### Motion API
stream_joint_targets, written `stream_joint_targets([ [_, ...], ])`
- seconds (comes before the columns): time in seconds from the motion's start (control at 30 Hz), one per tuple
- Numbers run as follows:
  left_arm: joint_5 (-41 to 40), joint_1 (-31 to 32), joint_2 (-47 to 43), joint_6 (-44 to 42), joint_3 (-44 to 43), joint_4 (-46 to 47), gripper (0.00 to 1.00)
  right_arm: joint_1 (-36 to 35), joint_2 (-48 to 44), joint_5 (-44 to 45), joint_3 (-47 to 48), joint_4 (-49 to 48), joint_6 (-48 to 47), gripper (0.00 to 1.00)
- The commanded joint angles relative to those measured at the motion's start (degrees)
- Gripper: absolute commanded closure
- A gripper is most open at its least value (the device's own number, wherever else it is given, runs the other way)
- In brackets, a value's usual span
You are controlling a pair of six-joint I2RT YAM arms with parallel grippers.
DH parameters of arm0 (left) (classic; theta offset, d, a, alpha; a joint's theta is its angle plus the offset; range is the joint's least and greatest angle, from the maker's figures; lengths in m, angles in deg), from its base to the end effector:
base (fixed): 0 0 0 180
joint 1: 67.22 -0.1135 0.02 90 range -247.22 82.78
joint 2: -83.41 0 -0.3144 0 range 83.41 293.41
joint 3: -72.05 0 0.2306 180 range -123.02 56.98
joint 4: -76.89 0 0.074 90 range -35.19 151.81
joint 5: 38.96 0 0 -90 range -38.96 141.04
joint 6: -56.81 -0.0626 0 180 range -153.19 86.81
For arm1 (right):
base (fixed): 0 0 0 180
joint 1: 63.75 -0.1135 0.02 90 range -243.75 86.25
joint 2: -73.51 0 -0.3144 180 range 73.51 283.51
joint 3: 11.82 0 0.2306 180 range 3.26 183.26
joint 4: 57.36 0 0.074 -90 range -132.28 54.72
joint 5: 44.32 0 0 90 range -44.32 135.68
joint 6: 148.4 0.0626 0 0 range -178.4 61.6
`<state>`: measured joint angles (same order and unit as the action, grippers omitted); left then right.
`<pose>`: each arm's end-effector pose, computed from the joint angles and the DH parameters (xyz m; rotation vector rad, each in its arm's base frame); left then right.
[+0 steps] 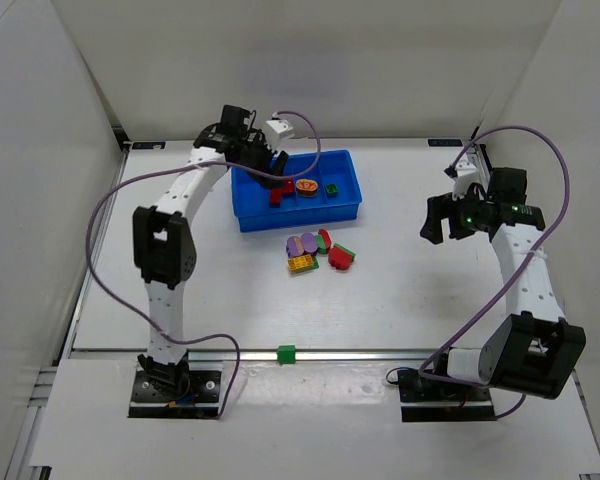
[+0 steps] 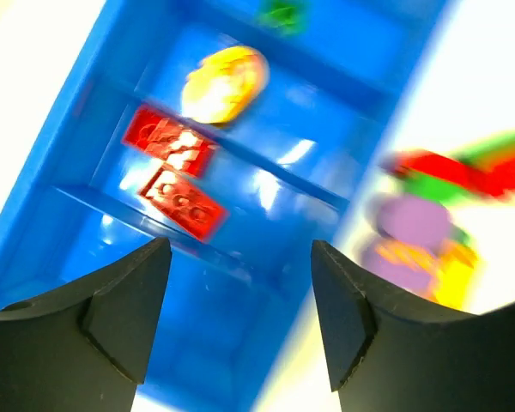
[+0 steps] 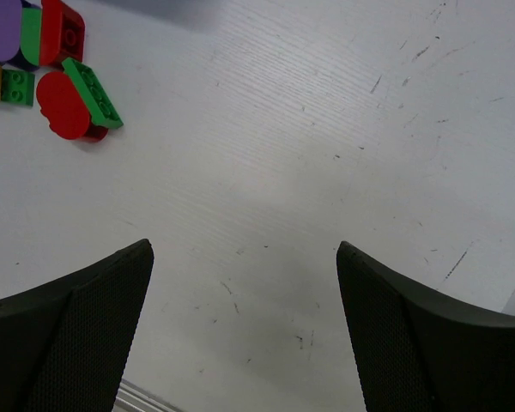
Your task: Sort the legos into containers by color
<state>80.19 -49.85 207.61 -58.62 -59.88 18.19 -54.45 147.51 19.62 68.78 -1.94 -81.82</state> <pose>0.4741 -0.1802 0.3046 1.0705 2.1317 -0.5569 0.2493 -0.0130 0.3442 -0.4853 2.2775 0.2697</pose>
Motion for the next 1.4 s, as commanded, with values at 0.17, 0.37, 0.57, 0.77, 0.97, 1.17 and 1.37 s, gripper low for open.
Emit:
stream_joint_targets([
  [0.17,11.03,9.16,-34.08,-31.23,33.89,-21.15,0.25,-4.1,-4.3,-2.06,-3.02,-0.52,-2.59,0.1],
  [0.37,8.3,21.2,-52.3,-41.98,56.99,-21.16,0.24,-5.7,-6.49,-2.59,-4.95,-0.87,-2.16,0.1],
  [0.57,1.89,35.07,-54.15,-31.46,65.43,-11.01,0.24,-6.31,-9.04,-3.03,-6.72,-1.14,-1.37,0.1],
  [0.77,-3.39,45.2,-51.7,-23.53,69.83,0.26,0.25,-6.22,-10.62,-1.98,-6.54,-0.17,-1.27,0.1],
  [0.97,-4.8,47.5,-50.02,-26.06,72.3,4.85,0.25,-6.22,-13.08,-0.22,-7.16,0.88,-1.63,0.1],
  [1.17,-4.54,47.5,-49.85,-30.2,73.35,5.38,0.25,-6.14,-14.58,0.49,-8.3,1.41,-1.54,0.1],
  [1.37,-2.52,47.5,-48.88,-30.56,73.26,5.21,0.25,-5.43,-14.58,1.01,-8.12,1.32,-1.63,0.1],
])
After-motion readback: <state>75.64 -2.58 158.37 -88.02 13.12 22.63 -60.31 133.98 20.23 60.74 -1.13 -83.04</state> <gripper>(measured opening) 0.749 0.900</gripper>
